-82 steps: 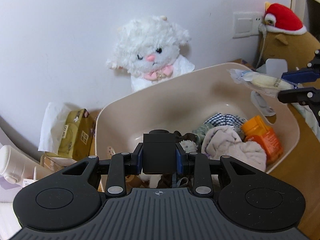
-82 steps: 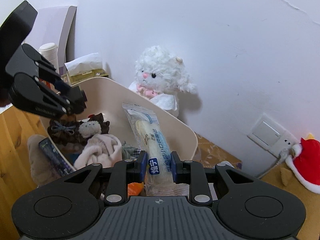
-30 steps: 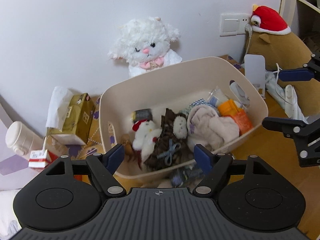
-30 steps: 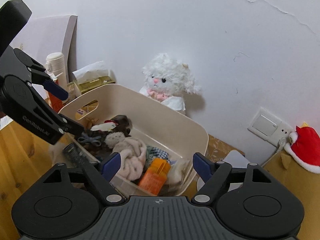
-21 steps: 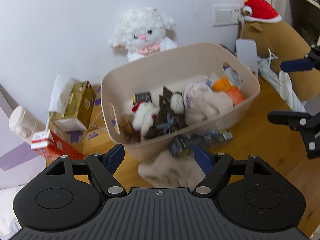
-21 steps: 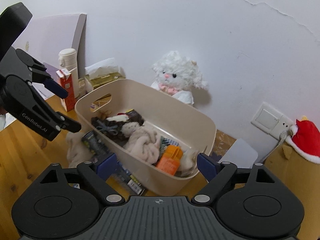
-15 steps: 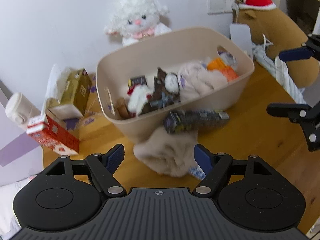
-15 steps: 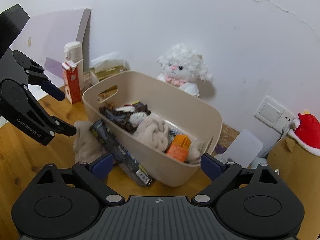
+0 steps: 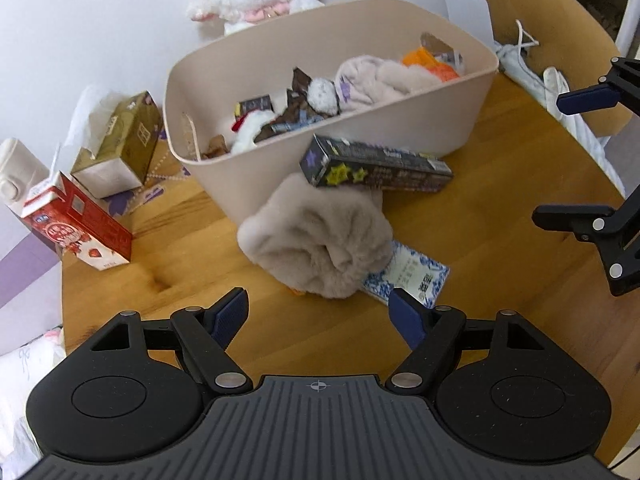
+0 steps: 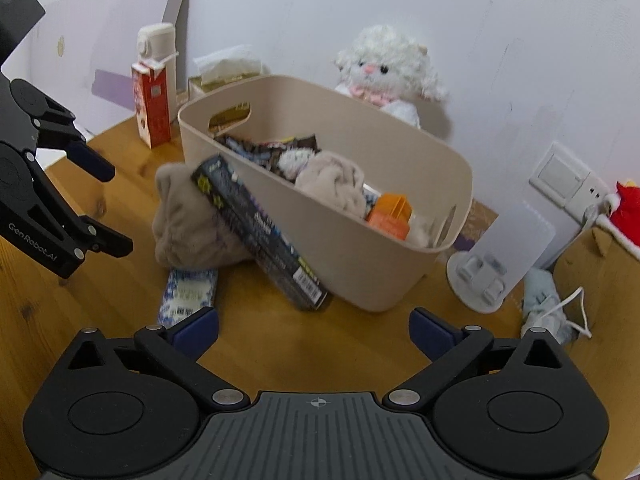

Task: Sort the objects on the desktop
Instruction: 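Move both grippers back toward the beige plush and black snack box, then grasp the beige fluffy plush with the left gripper while the right grasps the black snack box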

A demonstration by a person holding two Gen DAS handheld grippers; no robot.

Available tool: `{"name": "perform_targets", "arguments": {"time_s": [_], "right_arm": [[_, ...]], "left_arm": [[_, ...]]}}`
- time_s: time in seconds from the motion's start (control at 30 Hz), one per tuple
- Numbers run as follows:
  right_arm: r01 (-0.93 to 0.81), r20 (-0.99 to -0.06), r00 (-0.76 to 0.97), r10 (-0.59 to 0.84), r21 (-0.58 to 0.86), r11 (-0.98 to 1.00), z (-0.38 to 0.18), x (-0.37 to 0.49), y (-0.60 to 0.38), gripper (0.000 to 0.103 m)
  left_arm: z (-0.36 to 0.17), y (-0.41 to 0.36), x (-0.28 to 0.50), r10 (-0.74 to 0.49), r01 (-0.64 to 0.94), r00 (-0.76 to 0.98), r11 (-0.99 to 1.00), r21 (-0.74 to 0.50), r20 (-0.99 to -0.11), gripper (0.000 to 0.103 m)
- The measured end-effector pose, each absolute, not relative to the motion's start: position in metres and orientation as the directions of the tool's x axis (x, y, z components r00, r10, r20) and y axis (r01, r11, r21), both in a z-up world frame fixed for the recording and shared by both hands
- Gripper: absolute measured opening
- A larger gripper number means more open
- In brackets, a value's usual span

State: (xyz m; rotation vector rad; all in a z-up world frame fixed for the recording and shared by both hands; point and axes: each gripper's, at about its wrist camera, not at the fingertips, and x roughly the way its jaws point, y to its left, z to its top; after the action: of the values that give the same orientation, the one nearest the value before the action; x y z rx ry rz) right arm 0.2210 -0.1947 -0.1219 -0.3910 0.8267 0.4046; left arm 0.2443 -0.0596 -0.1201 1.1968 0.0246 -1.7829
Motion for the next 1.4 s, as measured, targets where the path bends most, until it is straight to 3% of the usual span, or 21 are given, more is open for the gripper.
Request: {"name": "perform_targets", "arguments": {"time_s": [0.47, 0.87, 1.3, 1.37, 1.4], "right_arm": [[-0.489, -0.801, 0.577, 0.157, -0.186, 0.852, -0.173, 0.236, -0.179, 0.103], [-0.494, -0.779, 0.618, 0.106, -0.28, 0.823, -0.199, 0.259, -0.152, 0.103], [-0.424, -0.747, 0.661, 0.069, -0.295, 0.856, -0.208, 0.278, -0.141, 0.103], [-0.415, -0.748, 0.661, 0.057, -0.301, 0.859, -0.209, 0.279, -0.139, 0.101], [-0.411, -0.751, 0.658, 0.053, -0.3, 0.861, -0.208, 0.28, -0.138, 0.095]], "left_arm": [[-0.15, -0.079, 0.248, -0.703, 0.717, -0.044, -0.517, 0.468, -0.709, 0.079], [-0.152, -0.095, 0.242, -0.723, 0.748, -0.073, -0.495, 0.442, -0.687, 0.079], [-0.157, -0.119, 0.239, -0.676, 0.801, -0.12, -0.499, 0.331, -0.727, 0.082], [-0.157, -0.121, 0.237, -0.671, 0.804, -0.135, -0.505, 0.316, -0.729, 0.082], [-0.157, -0.122, 0.235, -0.673, 0.8, -0.139, -0.508, 0.318, -0.726, 0.082]]}}
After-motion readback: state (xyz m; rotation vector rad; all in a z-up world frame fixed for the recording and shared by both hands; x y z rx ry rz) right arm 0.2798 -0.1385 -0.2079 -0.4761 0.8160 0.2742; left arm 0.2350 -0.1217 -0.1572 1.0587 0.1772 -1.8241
